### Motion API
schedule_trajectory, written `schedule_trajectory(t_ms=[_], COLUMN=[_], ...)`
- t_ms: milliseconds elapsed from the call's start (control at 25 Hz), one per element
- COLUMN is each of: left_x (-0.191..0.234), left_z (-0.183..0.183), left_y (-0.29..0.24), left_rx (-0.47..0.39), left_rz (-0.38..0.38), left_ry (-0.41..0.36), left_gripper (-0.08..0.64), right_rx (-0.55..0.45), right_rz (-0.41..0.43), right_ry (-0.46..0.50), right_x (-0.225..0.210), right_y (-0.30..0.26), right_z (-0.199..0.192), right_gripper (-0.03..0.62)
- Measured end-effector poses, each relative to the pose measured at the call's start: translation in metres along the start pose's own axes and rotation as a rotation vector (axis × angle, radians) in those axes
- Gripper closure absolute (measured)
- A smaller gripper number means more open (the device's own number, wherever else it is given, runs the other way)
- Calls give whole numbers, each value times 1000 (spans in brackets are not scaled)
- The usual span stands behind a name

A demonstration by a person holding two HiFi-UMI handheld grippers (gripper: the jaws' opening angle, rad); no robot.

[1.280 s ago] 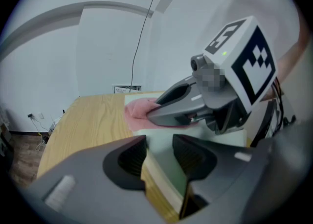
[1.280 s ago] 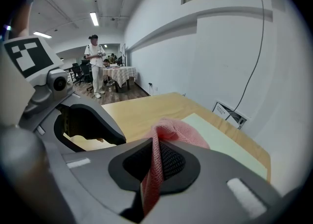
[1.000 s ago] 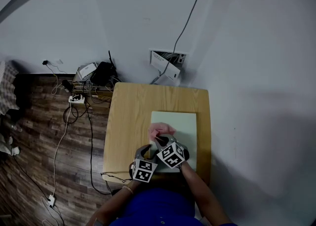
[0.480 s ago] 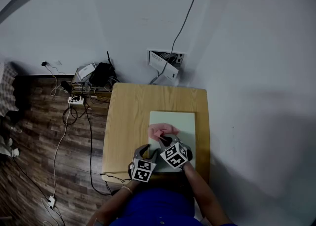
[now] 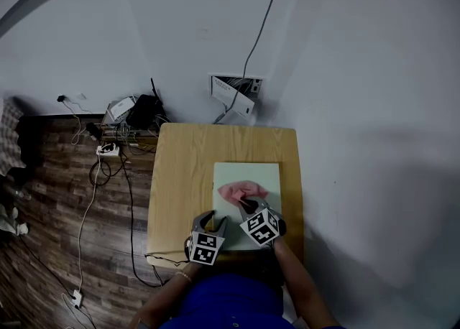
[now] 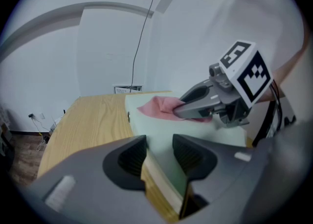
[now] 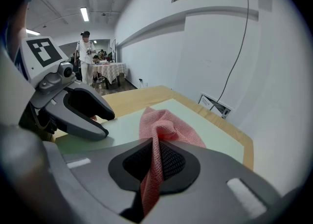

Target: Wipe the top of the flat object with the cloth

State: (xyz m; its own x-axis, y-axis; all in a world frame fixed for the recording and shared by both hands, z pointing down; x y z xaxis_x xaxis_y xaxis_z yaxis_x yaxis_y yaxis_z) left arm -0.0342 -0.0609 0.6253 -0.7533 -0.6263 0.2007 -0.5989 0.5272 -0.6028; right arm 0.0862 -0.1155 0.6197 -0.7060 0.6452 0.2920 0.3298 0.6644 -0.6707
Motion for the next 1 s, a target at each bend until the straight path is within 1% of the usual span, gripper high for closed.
schedule_trajectory(t_ms=[760, 1000], left_x=[-1, -1], left_z=[0, 2], left_y=[0, 0], left_rx=[-4, -18], left_rz=[5, 5], left_ry=[2, -2], left_gripper=[390, 390], right_rx=[65, 79], right_rz=[-104, -137], right_ry=[-90, -159], right_x=[-48, -60], right_y=[22, 31], right_z=[-43, -56], right_gripper=[575, 575])
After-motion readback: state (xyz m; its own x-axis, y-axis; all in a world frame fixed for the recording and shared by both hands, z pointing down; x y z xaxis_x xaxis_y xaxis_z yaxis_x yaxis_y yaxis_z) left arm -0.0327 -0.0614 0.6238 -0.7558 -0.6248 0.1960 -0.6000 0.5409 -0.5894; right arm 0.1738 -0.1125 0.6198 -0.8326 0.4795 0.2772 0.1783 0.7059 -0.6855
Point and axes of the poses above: the fingertips, and each gripper's own axes: y backward along the fingers, x to its left, z out of its top, the point moved 6 cm from there along y, backward along the fingers, and after that the axes turned 11 degrees about -z, right-handed, at the moved point
